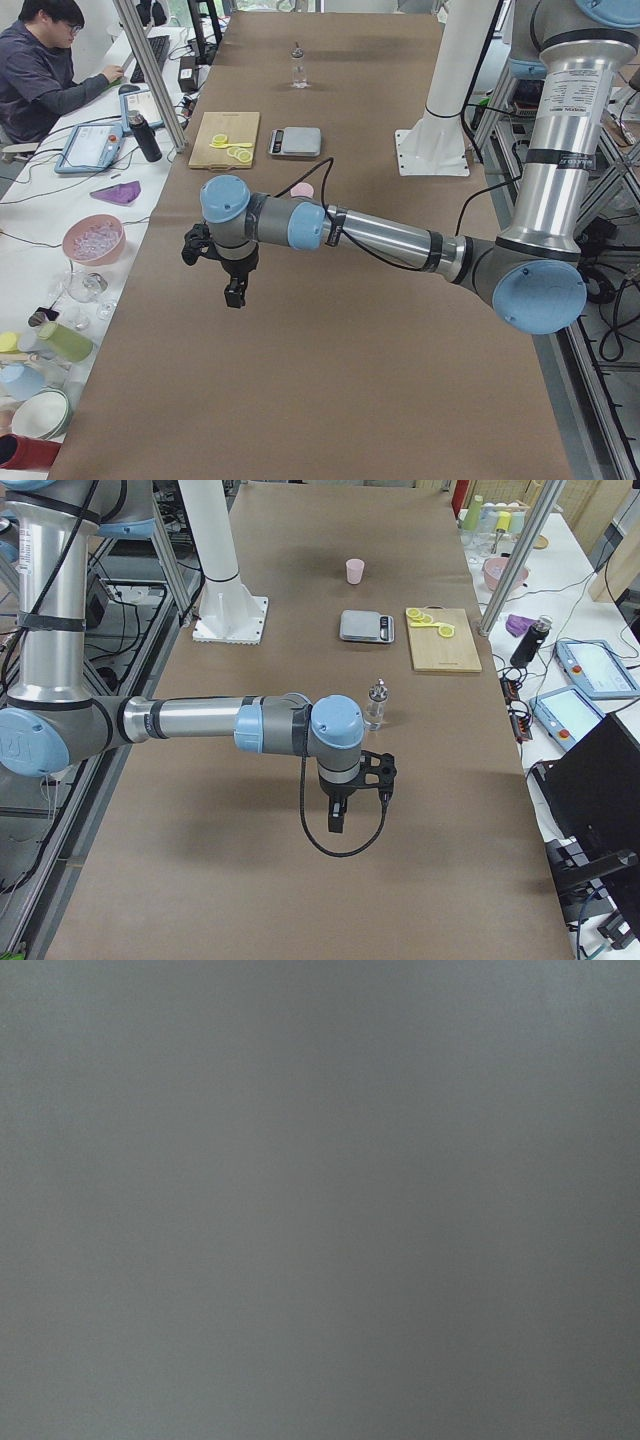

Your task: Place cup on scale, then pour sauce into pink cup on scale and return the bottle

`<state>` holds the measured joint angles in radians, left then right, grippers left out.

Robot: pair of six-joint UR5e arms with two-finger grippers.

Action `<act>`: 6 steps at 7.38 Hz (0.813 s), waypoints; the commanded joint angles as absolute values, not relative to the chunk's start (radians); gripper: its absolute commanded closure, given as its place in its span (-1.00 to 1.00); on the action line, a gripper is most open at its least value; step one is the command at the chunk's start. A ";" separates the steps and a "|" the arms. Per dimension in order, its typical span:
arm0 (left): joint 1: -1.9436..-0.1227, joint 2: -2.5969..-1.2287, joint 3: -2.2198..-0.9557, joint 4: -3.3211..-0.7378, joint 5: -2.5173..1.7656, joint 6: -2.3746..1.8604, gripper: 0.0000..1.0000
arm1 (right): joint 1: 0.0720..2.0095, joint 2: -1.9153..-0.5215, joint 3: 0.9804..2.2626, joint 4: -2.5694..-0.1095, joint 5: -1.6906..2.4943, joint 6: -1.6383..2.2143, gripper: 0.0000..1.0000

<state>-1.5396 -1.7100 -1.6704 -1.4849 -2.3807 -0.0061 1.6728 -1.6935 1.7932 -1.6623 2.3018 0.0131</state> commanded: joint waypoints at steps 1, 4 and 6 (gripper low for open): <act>-1.537 -1.710 -1.686 -1.483 -2.381 -0.006 -0.96 | 1.671 -1.694 1.793 -1.661 2.303 0.014 -1.00; -1.537 -1.698 -1.729 -1.485 -2.378 -0.006 -0.96 | 1.671 -1.695 1.804 -1.597 2.315 0.012 -1.00; -1.536 -1.707 -1.733 -1.494 -2.375 -0.005 -0.97 | 1.671 -1.700 1.798 -1.412 2.316 0.021 -1.00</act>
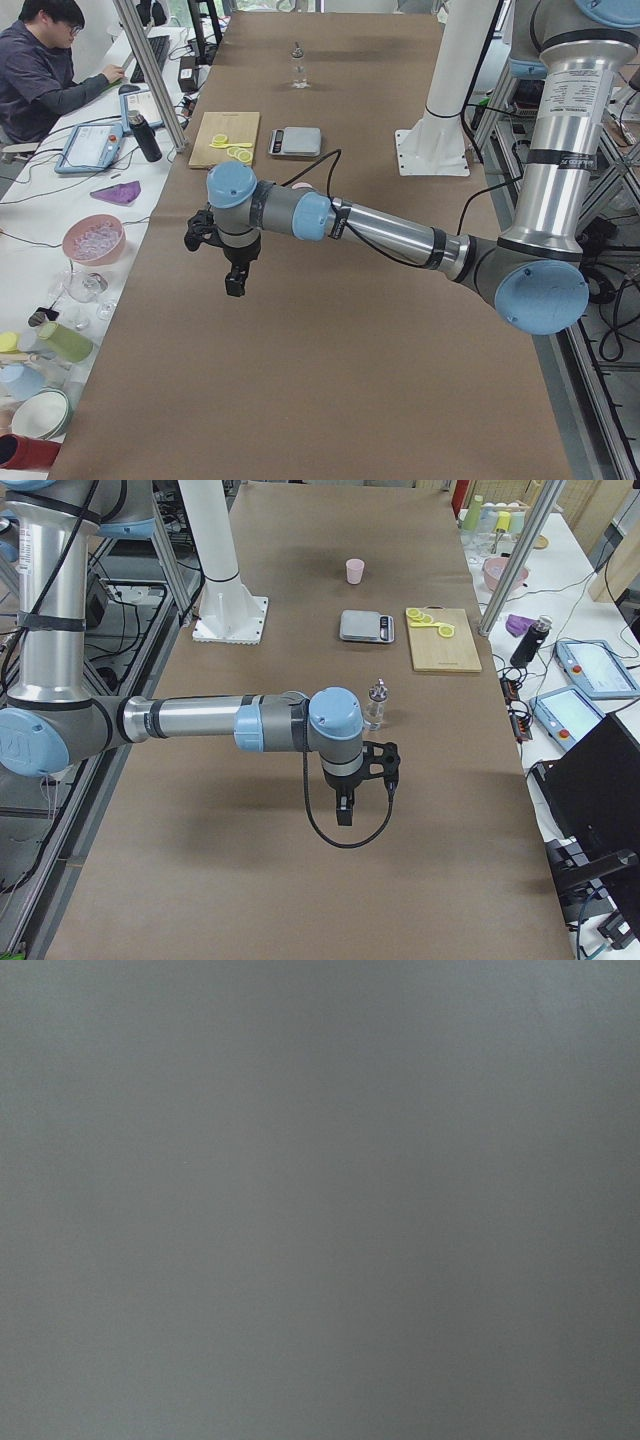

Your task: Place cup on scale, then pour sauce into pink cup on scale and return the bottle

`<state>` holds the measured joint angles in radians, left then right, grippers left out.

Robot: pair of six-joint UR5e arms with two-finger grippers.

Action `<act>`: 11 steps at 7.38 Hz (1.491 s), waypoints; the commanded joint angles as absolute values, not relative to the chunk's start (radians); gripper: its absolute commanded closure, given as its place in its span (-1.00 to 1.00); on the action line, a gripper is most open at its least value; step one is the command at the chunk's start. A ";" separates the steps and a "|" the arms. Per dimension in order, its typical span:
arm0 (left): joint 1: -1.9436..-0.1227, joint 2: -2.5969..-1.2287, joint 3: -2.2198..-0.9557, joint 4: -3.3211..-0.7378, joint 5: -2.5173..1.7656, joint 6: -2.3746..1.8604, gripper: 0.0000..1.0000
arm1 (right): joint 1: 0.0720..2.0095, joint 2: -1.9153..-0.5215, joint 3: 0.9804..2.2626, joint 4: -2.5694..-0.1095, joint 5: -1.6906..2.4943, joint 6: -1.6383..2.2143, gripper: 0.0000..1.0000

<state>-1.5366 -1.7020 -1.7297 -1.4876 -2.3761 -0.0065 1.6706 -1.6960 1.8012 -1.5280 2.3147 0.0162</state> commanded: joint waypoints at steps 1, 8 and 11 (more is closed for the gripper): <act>-1.536 -1.724 -1.729 -1.588 -2.375 -0.012 -0.97 | 1.671 -1.704 1.798 -1.326 2.319 0.021 -1.00; -1.517 -1.663 -1.644 -2.221 -2.381 -0.157 -0.97 | 1.643 -1.704 1.692 -1.029 2.418 0.153 -1.00; -1.393 -1.661 -1.698 -2.223 -2.376 -0.474 -0.98 | 1.481 -1.666 1.724 -1.025 2.326 0.519 -1.00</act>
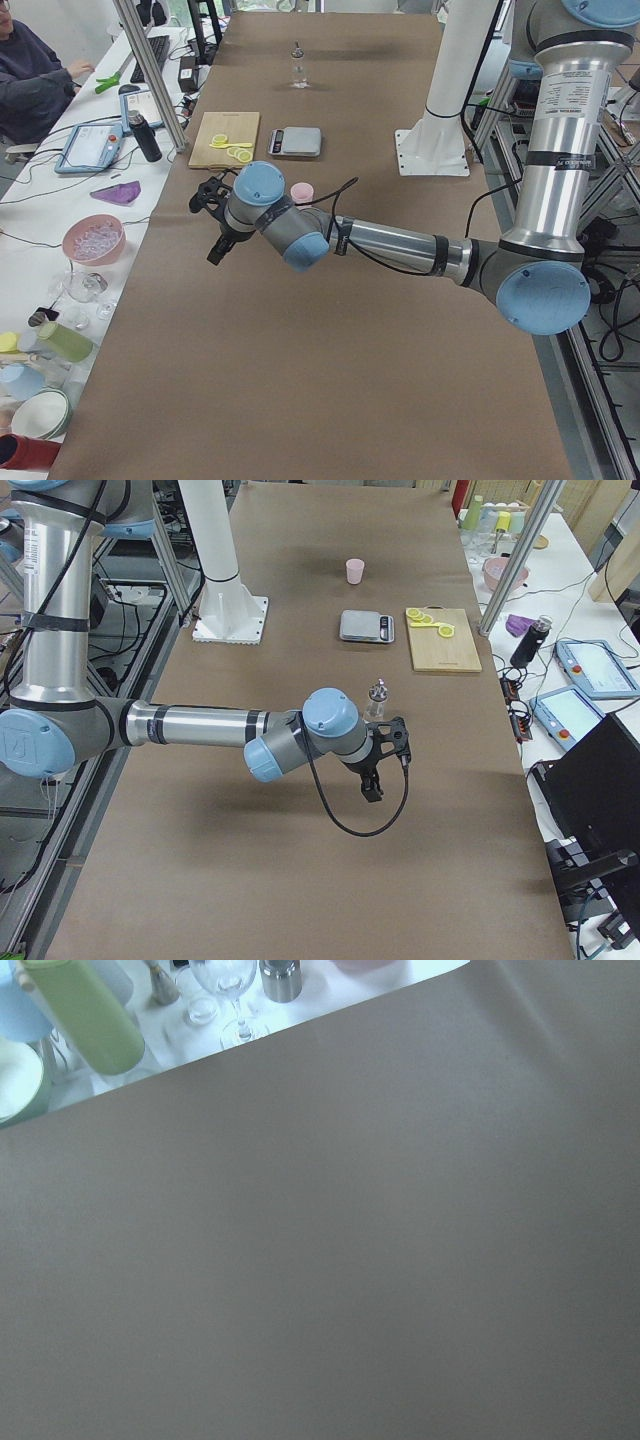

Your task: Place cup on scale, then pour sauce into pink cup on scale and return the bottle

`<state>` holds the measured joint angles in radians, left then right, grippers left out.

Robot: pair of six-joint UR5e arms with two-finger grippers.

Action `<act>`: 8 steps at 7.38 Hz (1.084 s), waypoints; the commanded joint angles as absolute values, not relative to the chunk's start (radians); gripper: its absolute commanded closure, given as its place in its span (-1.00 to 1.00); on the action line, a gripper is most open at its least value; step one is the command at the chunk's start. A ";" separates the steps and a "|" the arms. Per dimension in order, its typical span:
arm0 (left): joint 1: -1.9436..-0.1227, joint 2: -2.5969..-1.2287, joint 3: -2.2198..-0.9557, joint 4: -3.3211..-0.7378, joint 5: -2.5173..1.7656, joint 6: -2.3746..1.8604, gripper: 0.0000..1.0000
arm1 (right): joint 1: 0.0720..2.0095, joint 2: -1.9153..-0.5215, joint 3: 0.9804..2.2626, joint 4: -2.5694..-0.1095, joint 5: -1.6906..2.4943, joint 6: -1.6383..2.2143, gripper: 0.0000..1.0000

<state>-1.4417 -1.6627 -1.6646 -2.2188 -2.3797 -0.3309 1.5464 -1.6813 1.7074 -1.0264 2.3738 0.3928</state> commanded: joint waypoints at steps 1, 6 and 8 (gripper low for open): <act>-1.332 -1.661 -1.727 -2.223 -2.372 -0.617 -0.98 | 1.427 -1.666 1.750 -1.028 2.285 0.625 -1.00; -0.988 -1.663 -1.796 -2.211 -2.127 -1.012 -0.96 | 1.301 -1.677 1.775 -1.092 2.145 0.664 -0.99; -0.861 -1.673 -1.801 -2.209 -2.004 -1.106 -0.94 | 1.301 -1.681 1.775 -1.088 2.146 0.664 -0.99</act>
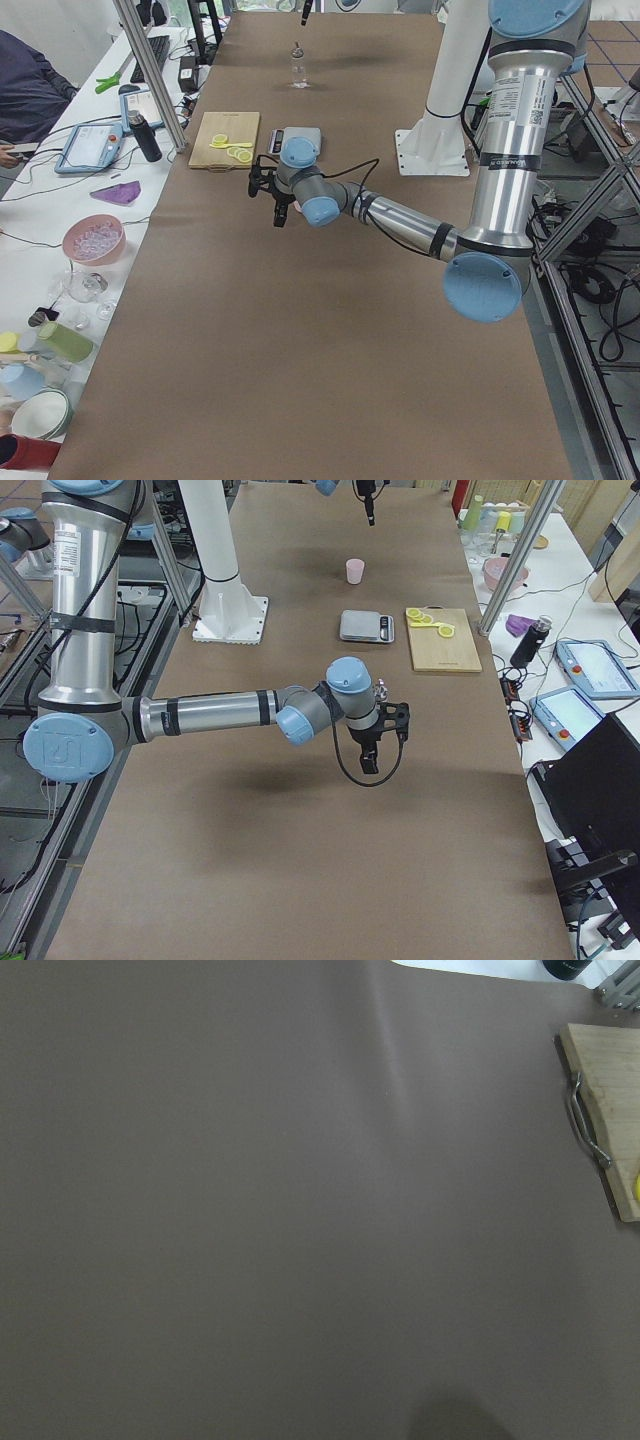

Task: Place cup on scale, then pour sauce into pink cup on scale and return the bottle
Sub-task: 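Reach the left gripper to the pink cup and grasp it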

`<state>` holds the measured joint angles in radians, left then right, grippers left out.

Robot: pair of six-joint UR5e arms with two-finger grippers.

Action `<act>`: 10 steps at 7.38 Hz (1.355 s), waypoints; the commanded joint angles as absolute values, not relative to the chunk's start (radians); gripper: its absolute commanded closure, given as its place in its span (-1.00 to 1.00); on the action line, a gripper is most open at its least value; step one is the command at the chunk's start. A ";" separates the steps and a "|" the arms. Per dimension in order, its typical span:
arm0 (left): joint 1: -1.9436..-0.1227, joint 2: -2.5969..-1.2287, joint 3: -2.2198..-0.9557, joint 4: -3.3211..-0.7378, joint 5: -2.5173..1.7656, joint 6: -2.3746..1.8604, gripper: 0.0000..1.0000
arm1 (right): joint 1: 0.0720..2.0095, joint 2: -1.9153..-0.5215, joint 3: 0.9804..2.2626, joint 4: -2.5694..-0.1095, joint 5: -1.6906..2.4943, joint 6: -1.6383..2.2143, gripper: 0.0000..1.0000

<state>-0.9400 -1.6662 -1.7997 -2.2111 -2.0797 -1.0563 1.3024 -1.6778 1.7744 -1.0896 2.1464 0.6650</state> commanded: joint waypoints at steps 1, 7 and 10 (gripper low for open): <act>-0.826 -1.675 -1.802 -2.207 -1.973 -1.108 -0.93 | 1.301 -1.684 1.775 -1.085 2.146 0.664 -0.99; -0.698 -1.730 -1.787 -2.206 -1.899 -1.120 -0.33 | 1.301 -1.689 1.775 -1.081 2.152 0.664 -1.00; -0.692 -1.733 -1.789 -2.206 -1.899 -1.120 0.85 | 1.301 -1.689 1.773 -1.081 2.151 0.663 -1.00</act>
